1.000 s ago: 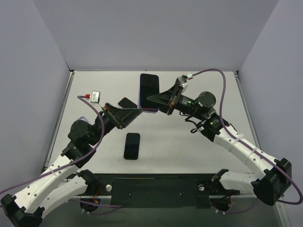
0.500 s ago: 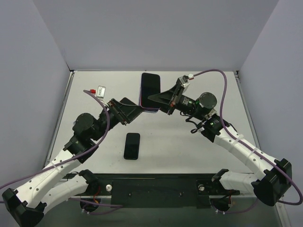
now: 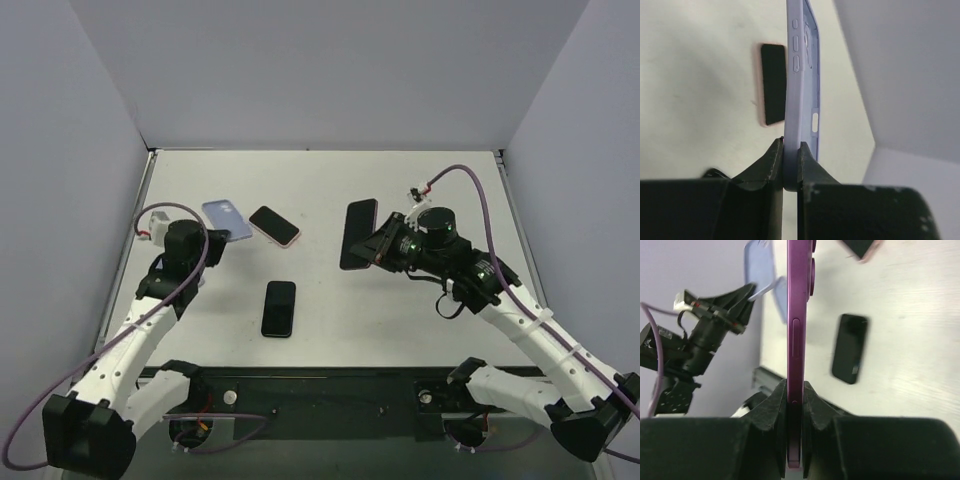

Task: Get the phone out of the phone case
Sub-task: Place the phone at the center of the board.

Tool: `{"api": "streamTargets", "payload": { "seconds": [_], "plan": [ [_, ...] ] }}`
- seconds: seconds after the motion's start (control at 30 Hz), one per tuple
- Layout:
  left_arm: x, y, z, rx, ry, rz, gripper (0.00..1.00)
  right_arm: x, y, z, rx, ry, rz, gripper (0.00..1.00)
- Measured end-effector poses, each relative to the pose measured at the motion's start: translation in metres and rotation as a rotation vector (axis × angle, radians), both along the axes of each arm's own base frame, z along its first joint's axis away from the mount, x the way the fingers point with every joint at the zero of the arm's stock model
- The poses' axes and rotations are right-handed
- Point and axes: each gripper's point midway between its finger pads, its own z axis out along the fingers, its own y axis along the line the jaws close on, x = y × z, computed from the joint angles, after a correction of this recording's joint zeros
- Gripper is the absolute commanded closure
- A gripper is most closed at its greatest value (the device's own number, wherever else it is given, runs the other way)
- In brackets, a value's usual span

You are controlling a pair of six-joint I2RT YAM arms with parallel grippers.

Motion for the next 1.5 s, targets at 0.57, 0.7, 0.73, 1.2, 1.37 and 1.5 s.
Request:
{"api": "streamTargets", "payload": {
  "seconds": [0.57,0.7,0.73,1.2,1.37,1.5],
  "plan": [
    [0.033,0.073,-0.162,-0.077,0.277,0.211,0.99,0.051,-0.18,-0.154,-0.249,0.27,-0.525,1.0],
    [0.036,0.074,-0.165,-0.019,0.273,0.165,0.92,0.068,-0.21,-0.183,-0.218,0.303,-0.632,0.97],
    [0.036,0.074,-0.167,-0.005,0.279,0.154,0.89,0.071,-0.215,-0.19,-0.216,0.311,-0.651,0.96],
    [0.028,0.083,-0.18,0.147,0.466,0.047,0.34,0.114,-0.265,-0.259,-0.204,0.383,-0.792,0.68],
    [0.008,0.088,-0.178,0.194,0.54,0.034,0.27,0.114,-0.267,-0.268,-0.216,0.396,-0.781,0.51],
    [-0.003,0.091,-0.152,0.238,0.513,0.031,0.26,0.111,-0.271,-0.264,-0.266,0.417,-0.772,0.37]
  ]
}}
